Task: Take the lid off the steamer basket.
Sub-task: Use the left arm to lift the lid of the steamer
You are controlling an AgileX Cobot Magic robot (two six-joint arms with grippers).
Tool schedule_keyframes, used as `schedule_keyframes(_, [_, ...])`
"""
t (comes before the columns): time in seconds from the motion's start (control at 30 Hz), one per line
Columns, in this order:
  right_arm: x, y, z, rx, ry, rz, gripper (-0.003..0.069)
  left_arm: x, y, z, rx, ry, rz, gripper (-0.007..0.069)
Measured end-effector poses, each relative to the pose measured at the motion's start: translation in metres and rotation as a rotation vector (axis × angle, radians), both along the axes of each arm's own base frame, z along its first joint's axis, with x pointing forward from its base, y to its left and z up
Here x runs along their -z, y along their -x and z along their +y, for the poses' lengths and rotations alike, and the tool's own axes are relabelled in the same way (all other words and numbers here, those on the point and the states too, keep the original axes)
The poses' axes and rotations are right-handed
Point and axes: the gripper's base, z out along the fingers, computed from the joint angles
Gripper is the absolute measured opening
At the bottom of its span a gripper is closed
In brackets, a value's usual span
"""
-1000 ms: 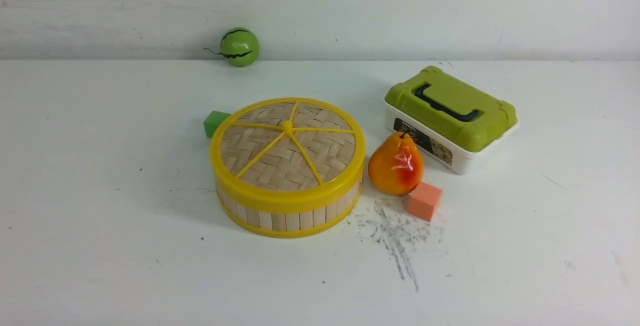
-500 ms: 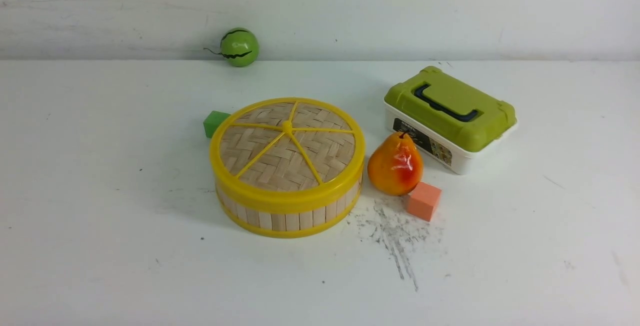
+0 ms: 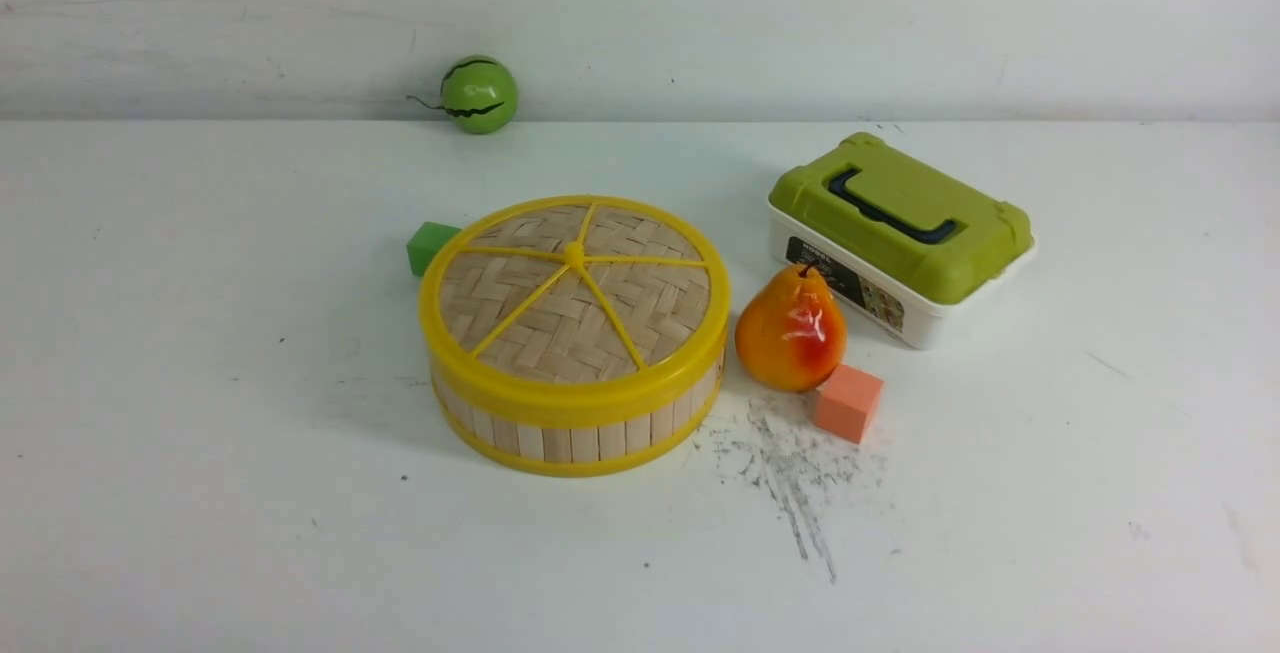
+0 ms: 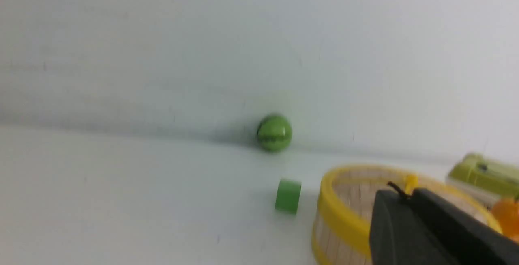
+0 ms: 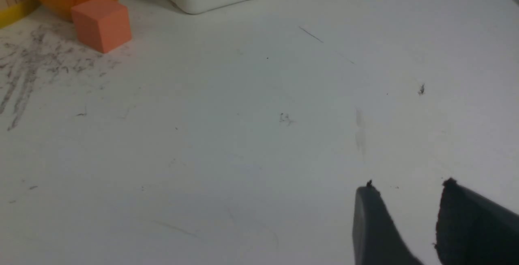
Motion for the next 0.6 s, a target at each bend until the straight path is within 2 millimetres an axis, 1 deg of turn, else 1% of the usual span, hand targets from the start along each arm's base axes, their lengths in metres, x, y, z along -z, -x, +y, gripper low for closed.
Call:
schedule_keyframes(0.03, [0.000, 0.000, 0.000, 0.000, 0.000, 0.000, 0.0239, -0.004, 0.001, 0.000, -0.003, 0.006, -0.049, 0.0046])
schedule_keyframes(0.07, [0.000, 0.000, 0.000, 0.000, 0.000, 0.000, 0.0239, -0.005, 0.001, 0.000, -0.003, 0.007, -0.058, 0.0046])
schedule_keyframes(0.1, [0.000, 0.000, 0.000, 0.000, 0.000, 0.000, 0.0239, -0.011, 0.003, 0.001, -0.007, 0.015, -0.126, 0.0048])
schedule_keyframes(0.17, [0.000, 0.000, 0.000, 0.000, 0.000, 0.000, 0.0239, -0.017, 0.006, 0.002, -0.008, 0.031, -0.196, 0.0048])
schedule_keyframes(0.2, [0.000, 0.000, 0.000, 0.000, 0.000, 0.000, 0.0239, -0.018, 0.006, 0.002, -0.008, 0.034, -0.204, 0.0048])
schedule_keyframes(0.23, [0.000, 0.000, 0.000, 0.000, 0.000, 0.000, 0.0239, -0.024, 0.010, 0.002, -0.002, 0.067, -0.281, 0.0048])
schedule_keyframes(0.27, [0.000, 0.000, 0.000, 0.000, 0.000, 0.000, 0.0239, -0.025, 0.010, 0.003, 0.001, 0.076, -0.289, 0.0048])
schedule_keyframes(0.3, [0.000, 0.000, 0.000, 0.000, 0.000, 0.000, 0.0239, -0.031, 0.014, 0.004, 0.016, 0.124, -0.369, 0.0048])
schedule_keyframes(0.37, [0.000, 0.000, 0.000, 0.000, 0.000, 0.000, 0.0239, -0.036, 0.018, 0.004, 0.051, 0.203, -0.433, 0.0048])
schedule_keyframes(0.43, [0.000, 0.000, 0.000, 0.000, 0.000, 0.000, 0.0239, -0.043, 0.021, 0.005, 0.093, 0.288, -0.452, 0.0046])
schedule_keyframes(0.5, [0.000, 0.000, 0.000, 0.000, 0.000, 0.000, 0.0239, -0.057, 0.023, 0.005, 0.124, 0.341, -0.439, 0.0024])
schedule_keyframes(0.53, [0.000, 0.000, 0.000, 0.000, 0.000, 0.000, 0.0239, -0.059, 0.024, 0.005, 0.126, 0.345, -0.436, 0.0024])
schedule_keyframes(0.57, [0.000, 0.000, 0.000, 0.000, 0.000, 0.000, 0.0239, -0.076, 0.028, 0.005, 0.141, 0.359, -0.415, -0.0008])
schedule_keyframes(0.6, [0.000, 0.000, 0.000, 0.000, 0.000, 0.000, 0.0239, -0.090, 0.029, 0.004, 0.142, 0.352, -0.371, -0.0013])
